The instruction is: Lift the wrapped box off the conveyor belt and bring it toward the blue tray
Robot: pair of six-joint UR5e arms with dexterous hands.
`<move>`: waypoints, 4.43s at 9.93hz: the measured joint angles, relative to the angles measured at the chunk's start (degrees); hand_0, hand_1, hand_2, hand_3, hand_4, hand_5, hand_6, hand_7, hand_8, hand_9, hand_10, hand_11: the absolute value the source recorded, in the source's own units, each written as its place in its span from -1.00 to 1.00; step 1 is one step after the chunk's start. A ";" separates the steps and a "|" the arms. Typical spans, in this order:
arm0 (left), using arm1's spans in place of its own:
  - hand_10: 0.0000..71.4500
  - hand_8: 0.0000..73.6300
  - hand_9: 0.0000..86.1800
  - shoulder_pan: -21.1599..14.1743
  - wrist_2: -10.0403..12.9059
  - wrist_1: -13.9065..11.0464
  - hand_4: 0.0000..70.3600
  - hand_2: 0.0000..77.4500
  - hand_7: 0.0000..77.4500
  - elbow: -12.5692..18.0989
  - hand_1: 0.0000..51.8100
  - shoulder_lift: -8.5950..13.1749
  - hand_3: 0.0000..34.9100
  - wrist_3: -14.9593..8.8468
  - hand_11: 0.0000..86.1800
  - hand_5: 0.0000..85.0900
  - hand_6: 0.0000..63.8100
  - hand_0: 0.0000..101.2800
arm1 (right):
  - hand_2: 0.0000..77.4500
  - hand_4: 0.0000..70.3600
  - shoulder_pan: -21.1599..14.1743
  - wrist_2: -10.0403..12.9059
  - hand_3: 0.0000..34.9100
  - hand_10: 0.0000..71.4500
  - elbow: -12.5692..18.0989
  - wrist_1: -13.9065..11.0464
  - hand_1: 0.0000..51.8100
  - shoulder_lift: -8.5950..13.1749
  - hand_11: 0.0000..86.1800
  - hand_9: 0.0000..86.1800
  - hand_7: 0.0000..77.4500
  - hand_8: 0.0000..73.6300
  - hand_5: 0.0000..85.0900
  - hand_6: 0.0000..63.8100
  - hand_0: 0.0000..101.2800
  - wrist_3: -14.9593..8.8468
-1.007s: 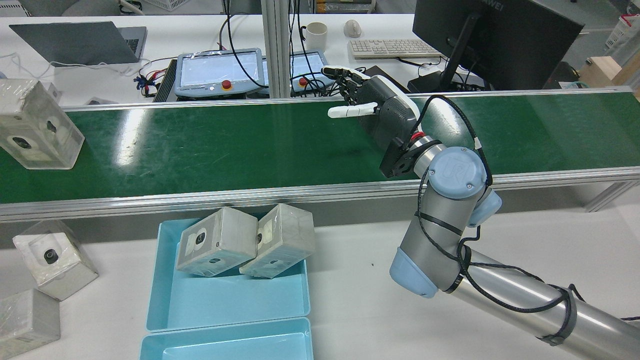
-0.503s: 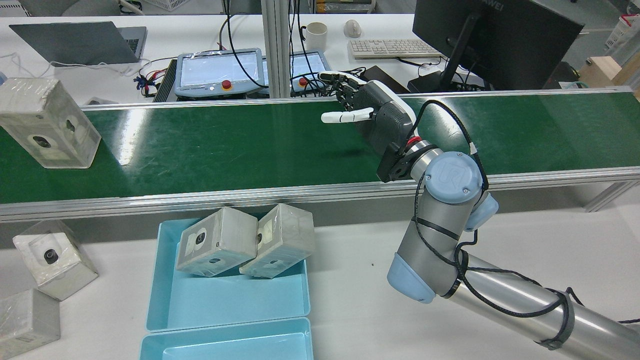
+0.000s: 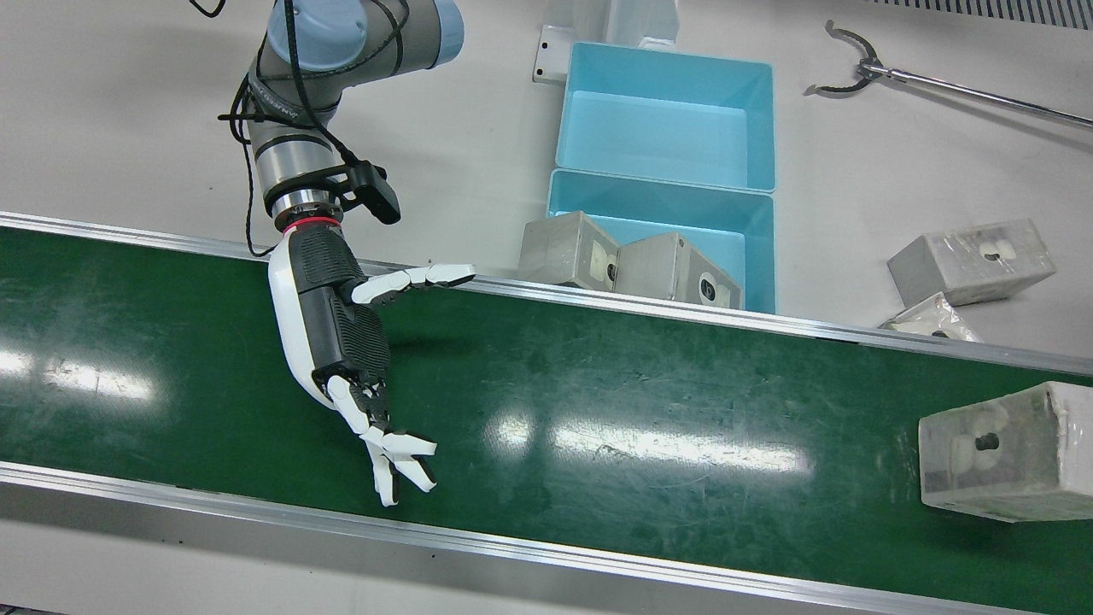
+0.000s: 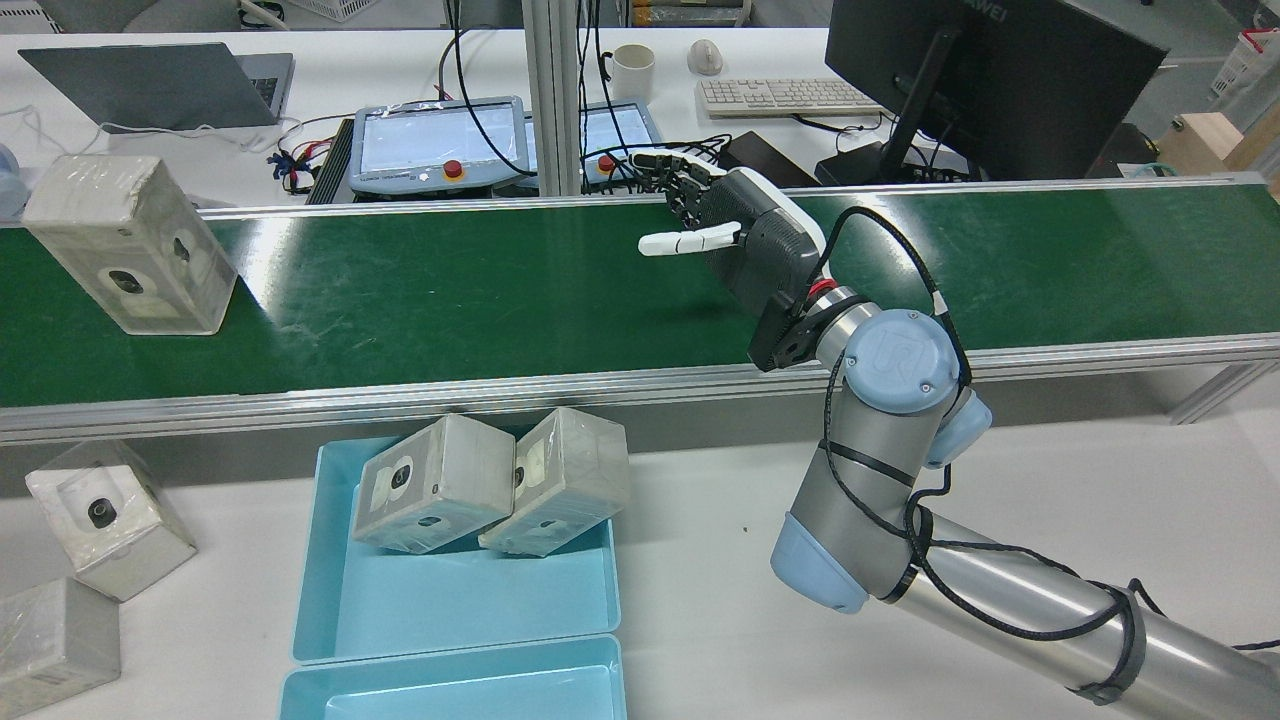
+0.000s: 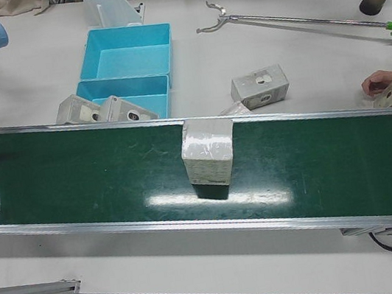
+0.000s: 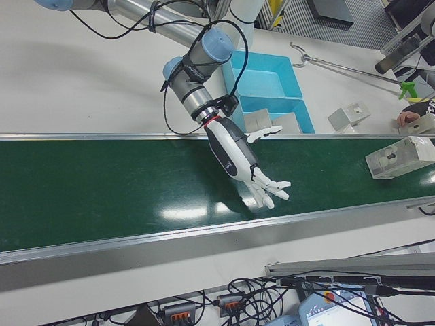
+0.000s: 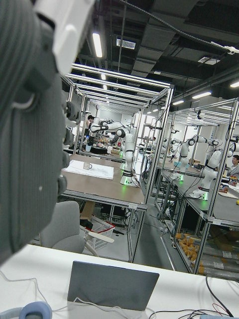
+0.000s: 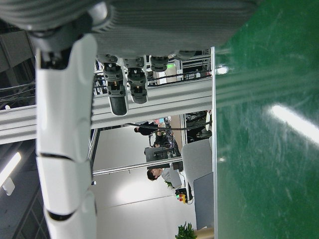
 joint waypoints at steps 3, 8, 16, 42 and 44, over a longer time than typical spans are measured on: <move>-0.98 -0.99 -1.00 0.00 0.00 0.00 -1.00 -0.99 -1.00 0.00 -1.00 0.00 -1.00 0.00 -0.99 -0.97 -0.98 -1.00 | -0.72 -0.72 0.01 0.00 -1.00 -1.00 0.00 0.00 -0.37 -0.03 -0.99 -0.89 -0.82 -0.96 -0.40 -0.83 -0.04 0.03; -0.98 -0.99 -1.00 0.00 0.00 0.00 -1.00 -0.97 -0.99 0.00 -1.00 0.00 -1.00 0.00 -0.99 -0.97 -0.98 -1.00 | -0.72 -0.72 0.03 0.06 -1.00 -1.00 0.00 0.00 -0.37 -0.09 -0.99 -0.89 -0.82 -0.96 -0.40 -0.83 -0.03 0.06; -0.98 -0.99 -0.99 0.00 0.00 0.00 -1.00 -0.99 -0.99 0.00 -1.00 0.00 -1.00 0.00 -0.99 -0.97 -0.98 -1.00 | -0.70 -0.72 0.05 0.09 -1.00 -1.00 0.00 0.00 -0.37 -0.16 -0.99 -0.90 -0.82 -0.96 -0.41 -0.83 -0.04 0.12; -0.98 -0.99 -1.00 0.00 0.00 0.00 -1.00 -0.99 -0.99 0.00 -1.00 0.00 -1.00 0.00 -0.99 -0.97 -0.98 -1.00 | -0.69 -0.69 0.15 0.00 -1.00 -1.00 0.09 0.00 -0.37 -0.37 -0.99 -0.90 -0.83 -0.96 -0.41 -0.83 -0.04 -0.05; -0.98 -0.99 -0.99 0.00 0.00 0.00 -1.00 -0.99 -0.99 0.00 -1.00 0.00 -1.00 0.00 -0.99 -0.97 -0.98 -1.00 | -0.69 -0.69 0.16 0.00 -1.00 -1.00 0.09 0.00 -0.37 -0.37 -0.99 -0.90 -0.83 -0.96 -0.41 -0.83 -0.03 -0.05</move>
